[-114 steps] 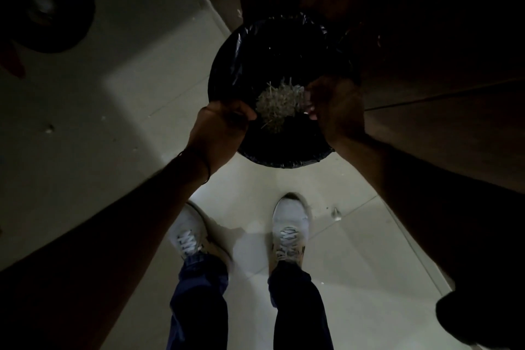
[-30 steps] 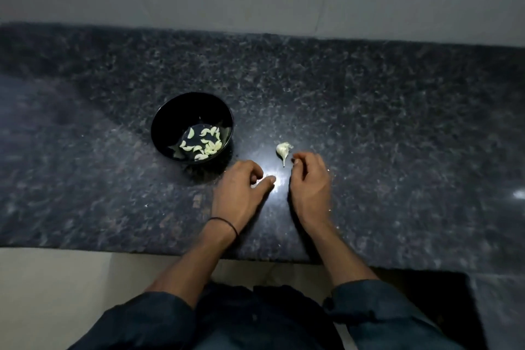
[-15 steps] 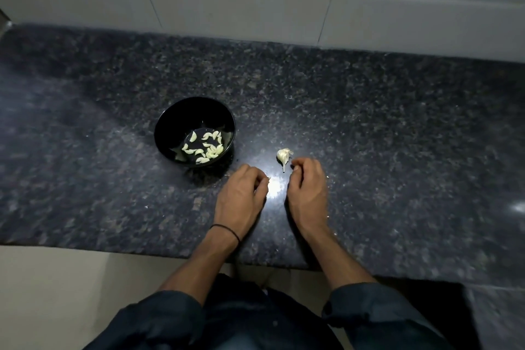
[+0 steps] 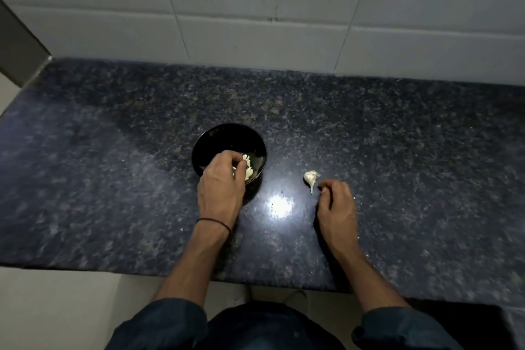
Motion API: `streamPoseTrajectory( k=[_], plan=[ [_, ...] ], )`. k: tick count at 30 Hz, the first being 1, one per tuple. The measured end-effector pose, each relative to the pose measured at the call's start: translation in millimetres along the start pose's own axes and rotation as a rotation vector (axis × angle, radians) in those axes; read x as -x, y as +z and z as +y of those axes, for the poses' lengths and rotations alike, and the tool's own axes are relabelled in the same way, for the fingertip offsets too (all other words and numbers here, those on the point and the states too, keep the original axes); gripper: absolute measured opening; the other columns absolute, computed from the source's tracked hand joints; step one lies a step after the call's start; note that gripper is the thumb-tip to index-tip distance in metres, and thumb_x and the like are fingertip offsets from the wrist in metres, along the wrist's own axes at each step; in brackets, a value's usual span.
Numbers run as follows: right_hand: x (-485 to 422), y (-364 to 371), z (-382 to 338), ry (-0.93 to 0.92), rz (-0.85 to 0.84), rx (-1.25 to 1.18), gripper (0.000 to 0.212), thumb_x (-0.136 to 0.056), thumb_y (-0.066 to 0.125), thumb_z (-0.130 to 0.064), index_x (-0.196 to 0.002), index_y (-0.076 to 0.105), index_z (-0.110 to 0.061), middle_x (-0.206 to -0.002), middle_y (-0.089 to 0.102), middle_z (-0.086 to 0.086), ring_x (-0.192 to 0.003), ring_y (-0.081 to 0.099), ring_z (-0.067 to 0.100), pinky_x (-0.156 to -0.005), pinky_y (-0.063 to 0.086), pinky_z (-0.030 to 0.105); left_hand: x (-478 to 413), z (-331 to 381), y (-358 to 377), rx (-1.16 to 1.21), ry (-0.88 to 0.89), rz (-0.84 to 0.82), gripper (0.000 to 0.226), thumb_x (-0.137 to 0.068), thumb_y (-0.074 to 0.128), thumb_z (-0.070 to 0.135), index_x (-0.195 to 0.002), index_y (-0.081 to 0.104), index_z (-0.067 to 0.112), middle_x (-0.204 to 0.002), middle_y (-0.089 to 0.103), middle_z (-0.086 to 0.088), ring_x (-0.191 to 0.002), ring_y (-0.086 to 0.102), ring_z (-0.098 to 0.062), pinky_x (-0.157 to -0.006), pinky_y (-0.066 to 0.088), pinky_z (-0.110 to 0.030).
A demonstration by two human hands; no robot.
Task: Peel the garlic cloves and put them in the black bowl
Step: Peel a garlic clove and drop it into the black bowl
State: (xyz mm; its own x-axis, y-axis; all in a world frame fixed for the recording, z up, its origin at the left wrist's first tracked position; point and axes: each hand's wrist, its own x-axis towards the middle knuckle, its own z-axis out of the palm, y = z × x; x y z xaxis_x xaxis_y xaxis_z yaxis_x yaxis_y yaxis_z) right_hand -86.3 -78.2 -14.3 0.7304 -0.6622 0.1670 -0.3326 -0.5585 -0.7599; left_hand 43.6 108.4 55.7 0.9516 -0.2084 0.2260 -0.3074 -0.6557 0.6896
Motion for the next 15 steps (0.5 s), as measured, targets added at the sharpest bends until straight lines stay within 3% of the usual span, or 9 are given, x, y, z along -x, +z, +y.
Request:
streamPoseTrajectory(
  k=[9, 15],
  plan=[
    [0, 1, 1, -0.007, 0.011, 0.02, 0.018, -0.101, 0.048, -0.006, -0.11, 0.062, -0.012, -0.1, 0.055, -0.004, -0.091, 0.05, 0.011, -0.078, 0.033, 0.018, -7, -11, -5, 0.016, 0.106, 0.001, 0.008, -0.094, 0.065, 0.012, -0.1, 0.069, 0.01, -0.098, 0.07, -0.003, -0.085, 0.065, -0.021, -0.076, 0.054, -0.043],
    [0, 2, 2, -0.001, 0.018, 0.023, 0.017, -0.1, 0.049, -0.005, -0.108, 0.063, -0.013, -0.1, 0.056, -0.002, -0.091, 0.051, 0.012, -0.079, 0.034, 0.018, 13, 12, 2, 0.184, 0.273, -0.049, 0.007, -0.091, 0.067, 0.004, -0.096, 0.069, 0.009, -0.091, 0.067, 0.001, -0.078, 0.056, -0.01, -0.075, 0.044, -0.02]
  ],
)
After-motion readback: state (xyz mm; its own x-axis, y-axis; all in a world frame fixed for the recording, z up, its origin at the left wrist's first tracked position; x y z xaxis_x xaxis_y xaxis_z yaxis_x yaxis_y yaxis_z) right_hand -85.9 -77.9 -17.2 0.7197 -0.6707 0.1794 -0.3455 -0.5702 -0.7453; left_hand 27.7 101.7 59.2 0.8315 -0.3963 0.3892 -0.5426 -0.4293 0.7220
